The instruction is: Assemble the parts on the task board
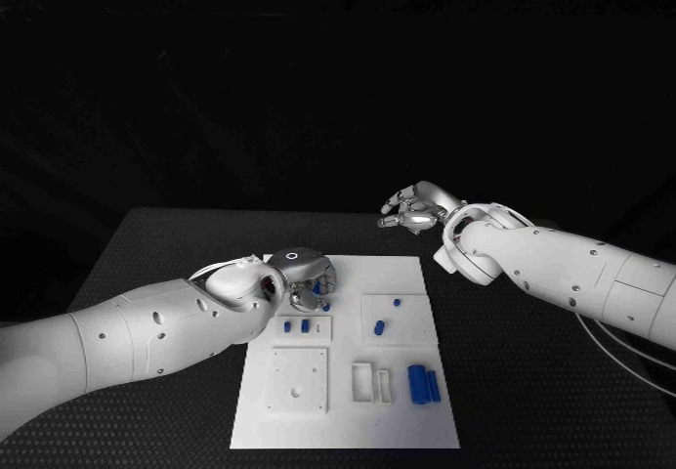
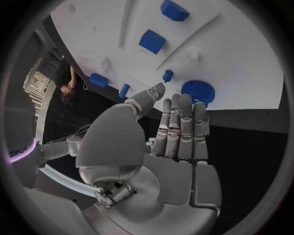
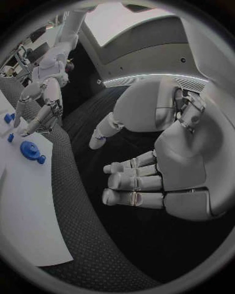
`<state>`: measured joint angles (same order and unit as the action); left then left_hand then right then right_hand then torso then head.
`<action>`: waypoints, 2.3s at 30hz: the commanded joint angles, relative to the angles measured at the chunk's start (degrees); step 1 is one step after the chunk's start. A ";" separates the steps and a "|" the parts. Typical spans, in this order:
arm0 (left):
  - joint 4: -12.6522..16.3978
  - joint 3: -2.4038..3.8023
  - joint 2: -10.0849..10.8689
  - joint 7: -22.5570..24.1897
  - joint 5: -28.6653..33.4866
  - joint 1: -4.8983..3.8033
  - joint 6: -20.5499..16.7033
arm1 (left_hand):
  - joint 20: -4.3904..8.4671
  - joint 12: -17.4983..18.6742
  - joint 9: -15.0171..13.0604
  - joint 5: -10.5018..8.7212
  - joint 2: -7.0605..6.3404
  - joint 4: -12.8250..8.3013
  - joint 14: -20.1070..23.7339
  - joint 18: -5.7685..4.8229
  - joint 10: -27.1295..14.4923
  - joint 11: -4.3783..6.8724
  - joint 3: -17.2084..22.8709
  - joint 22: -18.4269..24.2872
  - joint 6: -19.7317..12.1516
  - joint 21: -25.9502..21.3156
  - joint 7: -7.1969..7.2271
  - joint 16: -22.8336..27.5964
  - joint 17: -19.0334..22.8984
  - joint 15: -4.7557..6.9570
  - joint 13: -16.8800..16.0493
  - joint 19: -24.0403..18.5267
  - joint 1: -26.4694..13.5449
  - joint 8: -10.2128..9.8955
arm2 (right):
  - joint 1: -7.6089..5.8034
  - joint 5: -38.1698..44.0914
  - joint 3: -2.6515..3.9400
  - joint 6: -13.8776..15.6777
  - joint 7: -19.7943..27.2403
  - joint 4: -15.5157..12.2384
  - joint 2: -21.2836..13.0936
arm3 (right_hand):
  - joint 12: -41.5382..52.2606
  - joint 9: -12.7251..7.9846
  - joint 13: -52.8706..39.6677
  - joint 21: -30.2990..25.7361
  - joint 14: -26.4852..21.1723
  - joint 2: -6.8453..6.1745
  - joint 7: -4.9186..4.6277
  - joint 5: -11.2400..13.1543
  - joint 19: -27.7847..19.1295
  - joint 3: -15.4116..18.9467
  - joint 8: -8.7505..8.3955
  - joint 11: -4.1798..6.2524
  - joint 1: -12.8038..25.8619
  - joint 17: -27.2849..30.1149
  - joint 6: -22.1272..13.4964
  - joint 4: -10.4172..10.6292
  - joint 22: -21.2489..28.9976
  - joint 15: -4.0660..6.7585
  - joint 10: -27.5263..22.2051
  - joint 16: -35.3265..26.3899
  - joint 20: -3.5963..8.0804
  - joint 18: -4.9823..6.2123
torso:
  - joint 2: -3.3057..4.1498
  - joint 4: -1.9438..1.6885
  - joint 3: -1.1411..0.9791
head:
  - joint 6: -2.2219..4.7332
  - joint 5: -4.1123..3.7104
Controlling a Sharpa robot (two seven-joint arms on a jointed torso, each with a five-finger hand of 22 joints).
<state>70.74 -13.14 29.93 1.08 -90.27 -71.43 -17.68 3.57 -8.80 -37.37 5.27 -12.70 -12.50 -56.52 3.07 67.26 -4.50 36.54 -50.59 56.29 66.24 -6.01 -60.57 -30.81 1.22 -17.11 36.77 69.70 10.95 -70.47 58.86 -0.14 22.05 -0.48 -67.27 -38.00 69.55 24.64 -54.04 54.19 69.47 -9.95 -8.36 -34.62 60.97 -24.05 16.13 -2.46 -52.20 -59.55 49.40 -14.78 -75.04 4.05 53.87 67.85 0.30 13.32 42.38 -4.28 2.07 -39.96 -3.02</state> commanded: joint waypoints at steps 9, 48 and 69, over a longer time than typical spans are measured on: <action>-1.35 -0.06 -1.31 0.25 -2.93 0.11 2.80 | 3.09 2.22 0.89 -0.31 -0.83 0.85 -0.87 0.39 -0.91 -0.67 -0.56 -0.35 -0.72 0.91 -0.09 -1.42 -0.62 -0.23 1.04 0.91 -0.12 -0.41 | 0.02 -0.06 0.02 -0.60 0.54 -0.56 -0.29 | 0.36 -0.10 0.08 -0.22 -0.31 0.48 -0.51 0.28 -0.08 0.07 -0.16 0.05 0.10 0.09 -0.04 0.21 -0.81 -0.19 -0.52 0.18 -0.21 1.68 | 0.50 0.39 0.05 | -0.02 0.00; -2.76 -0.17 -2.21 0.00 -2.72 0.82 6.17 | 3.42 3.92 1.98 3.41 1.23 0.79 -1.76 1.03 1.39 -0.24 -0.72 -1.29 0.80 2.94 -0.41 -6.38 -2.64 0.28 1.94 1.50 0.49 0.82 | 0.02 -0.02 0.03 -0.68 0.51 -0.95 -0.40 | 0.47 -0.10 0.18 -0.19 -0.27 0.55 -0.50 0.32 -0.04 0.08 -0.09 0.05 0.08 0.12 0.05 0.20 -0.83 -0.19 -0.50 0.23 -0.21 1.68 | 0.42 0.33 0.06 | -0.81 -0.39; -4.30 -0.27 -3.05 0.18 -2.35 1.34 8.51 | 3.83 3.79 2.50 2.83 2.74 0.87 -2.23 1.06 3.06 0.22 -0.73 -1.41 1.29 3.43 -0.67 -8.48 -3.24 0.75 1.80 1.76 0.43 1.13 | 0.02 -0.02 0.03 -0.71 0.51 -1.12 -0.38 | 0.53 -0.11 0.24 -0.18 -0.26 0.59 -0.49 0.33 -0.02 0.09 -0.07 0.06 0.10 0.15 0.08 0.21 -0.83 -0.18 -0.49 0.26 -0.21 1.68 | 0.41 0.32 0.08 | -1.14 -0.54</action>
<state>66.72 -13.11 27.04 0.88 -92.71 -70.61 -12.04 3.68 -5.05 -34.94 8.47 -10.38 -11.71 -58.57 3.09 69.96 -4.31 35.76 -51.95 57.31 69.44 -6.66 -68.79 -34.00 1.85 -15.25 38.10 70.09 11.83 -70.47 58.82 -0.13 21.95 -0.46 -68.23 -38.37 69.81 24.60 -53.89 54.20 69.47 -9.95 -8.27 -34.62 60.97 -24.05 16.13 -2.46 -52.20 -59.45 49.49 -14.78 -75.04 4.06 53.87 67.85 0.30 13.31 42.76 -3.99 2.12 -41.04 -3.53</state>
